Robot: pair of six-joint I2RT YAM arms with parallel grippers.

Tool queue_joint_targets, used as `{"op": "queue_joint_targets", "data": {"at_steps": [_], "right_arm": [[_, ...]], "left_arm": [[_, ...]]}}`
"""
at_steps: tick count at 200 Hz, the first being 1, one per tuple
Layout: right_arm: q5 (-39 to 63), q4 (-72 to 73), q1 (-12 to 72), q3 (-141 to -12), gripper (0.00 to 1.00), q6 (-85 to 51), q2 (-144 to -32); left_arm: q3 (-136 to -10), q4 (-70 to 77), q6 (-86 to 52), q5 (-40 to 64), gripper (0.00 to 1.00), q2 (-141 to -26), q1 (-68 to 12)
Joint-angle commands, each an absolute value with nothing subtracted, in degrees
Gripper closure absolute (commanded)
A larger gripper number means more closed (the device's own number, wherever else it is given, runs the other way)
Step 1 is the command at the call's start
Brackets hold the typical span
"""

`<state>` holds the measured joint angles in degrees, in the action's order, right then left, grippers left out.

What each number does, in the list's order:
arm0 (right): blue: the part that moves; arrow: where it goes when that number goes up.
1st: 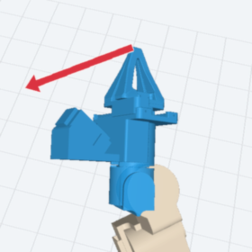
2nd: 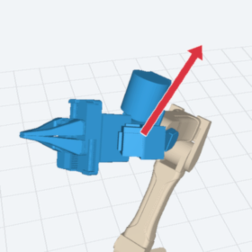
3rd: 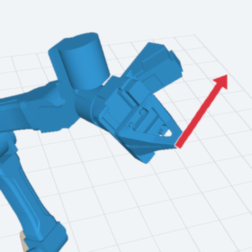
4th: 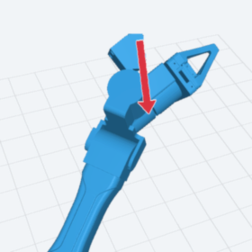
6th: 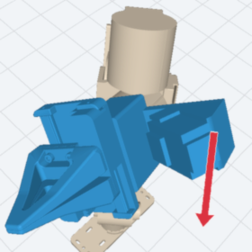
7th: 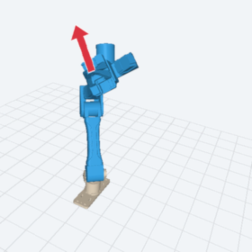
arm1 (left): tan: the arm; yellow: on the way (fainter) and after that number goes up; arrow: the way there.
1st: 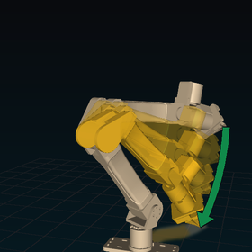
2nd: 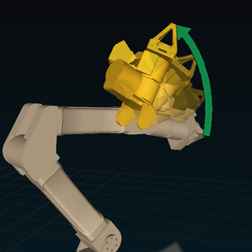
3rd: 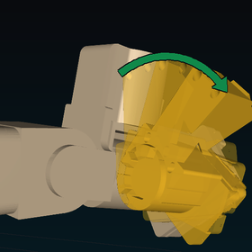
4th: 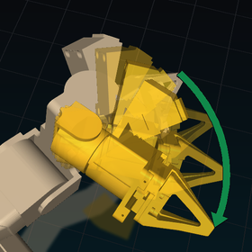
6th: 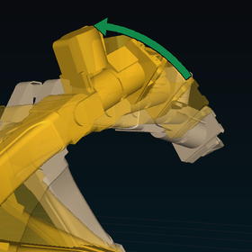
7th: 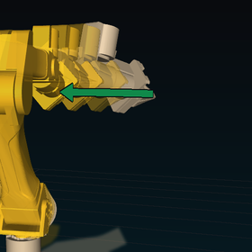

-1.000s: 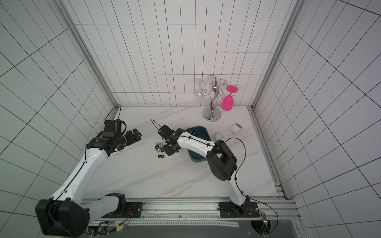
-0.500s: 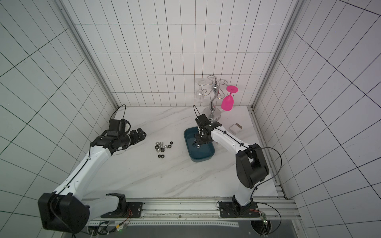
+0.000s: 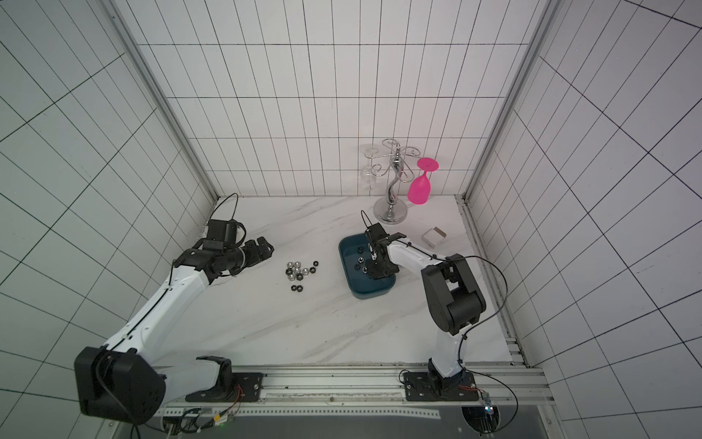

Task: Put the nuts on the desktop into the storage box
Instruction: Place the nut in the storage box.

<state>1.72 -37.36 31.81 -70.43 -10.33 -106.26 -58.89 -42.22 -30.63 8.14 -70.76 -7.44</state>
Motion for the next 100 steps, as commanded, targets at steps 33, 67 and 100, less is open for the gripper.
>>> {"op": "queue_joint_targets", "data": {"at_steps": [33,67,100], "right_arm": [[1.52,-37.91,31.21,-74.35,0.58,-10.72,-105.35],[-0.37,-39.70,33.11,-76.37,0.57,-11.04,-98.66],[-0.21,-40.59,39.48,-79.80,0.54,-10.84,-95.01]], "left_arm": [[-60.20,-42.35,-29.63,6.02,0.02,-70.69,-7.46],[-60.14,-42.57,-29.68,5.56,0.02,-70.50,-7.42],[-59.59,-42.95,-30.81,5.26,0.02,-70.31,-6.77]]}}
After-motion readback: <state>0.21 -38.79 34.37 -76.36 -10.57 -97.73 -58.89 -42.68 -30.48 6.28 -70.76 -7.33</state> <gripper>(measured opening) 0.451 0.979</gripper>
